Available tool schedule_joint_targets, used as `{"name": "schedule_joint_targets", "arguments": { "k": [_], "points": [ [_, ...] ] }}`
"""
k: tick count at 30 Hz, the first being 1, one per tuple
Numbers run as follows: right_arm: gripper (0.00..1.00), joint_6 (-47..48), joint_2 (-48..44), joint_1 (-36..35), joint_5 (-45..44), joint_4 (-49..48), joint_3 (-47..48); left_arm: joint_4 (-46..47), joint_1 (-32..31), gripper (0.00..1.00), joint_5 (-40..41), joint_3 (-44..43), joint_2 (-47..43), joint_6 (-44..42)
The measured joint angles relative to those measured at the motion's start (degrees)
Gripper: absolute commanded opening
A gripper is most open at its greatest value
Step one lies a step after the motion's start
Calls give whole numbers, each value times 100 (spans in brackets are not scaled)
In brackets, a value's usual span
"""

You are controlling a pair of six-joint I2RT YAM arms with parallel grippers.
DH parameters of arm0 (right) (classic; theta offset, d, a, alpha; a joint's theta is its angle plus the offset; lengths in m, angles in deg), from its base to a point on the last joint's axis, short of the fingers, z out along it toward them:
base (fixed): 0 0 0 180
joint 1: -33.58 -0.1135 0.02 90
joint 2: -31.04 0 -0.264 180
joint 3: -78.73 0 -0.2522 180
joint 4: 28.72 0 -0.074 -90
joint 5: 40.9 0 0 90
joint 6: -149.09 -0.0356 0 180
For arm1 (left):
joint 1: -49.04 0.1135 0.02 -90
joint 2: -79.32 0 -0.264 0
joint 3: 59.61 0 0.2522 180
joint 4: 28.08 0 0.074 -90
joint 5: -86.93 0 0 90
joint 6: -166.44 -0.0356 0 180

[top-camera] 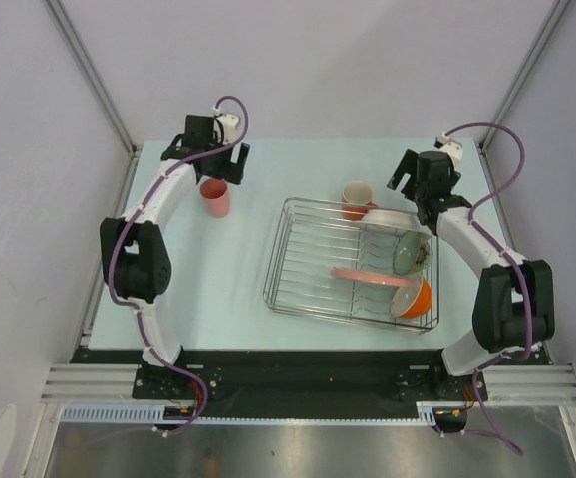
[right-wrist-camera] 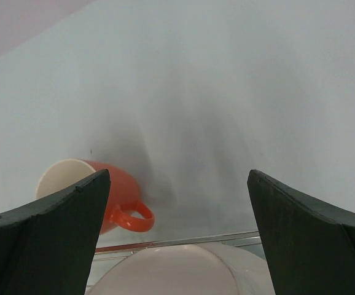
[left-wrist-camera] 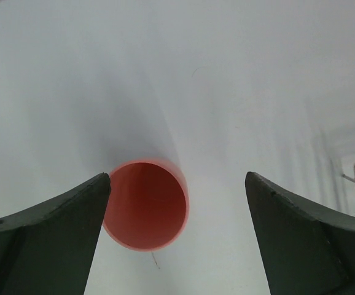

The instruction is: Load the mixed dishes into the dish rack

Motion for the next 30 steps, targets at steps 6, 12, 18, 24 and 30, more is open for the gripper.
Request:
{"name": "schedule_joint_targets", "arguments": {
  "k": [6,12,18,24,30],
  "points": [
    [100,13,332,-120,20,9,0,693,214,94,361,654,-13,216],
    [100,20,332,-144,-11,11,0,1154,420,94,625,1051,-28,304],
    [100,57,332,-188,-74,22,0,1438,629,92,632,1449,-267,323],
    [100,63,332,-262,-90,22,0,1519,831,87,444,1703,-448,326],
    [100,101,332,-282,-120,24,0,1521,881,71,273,1759,-518,321]
  ]
}}
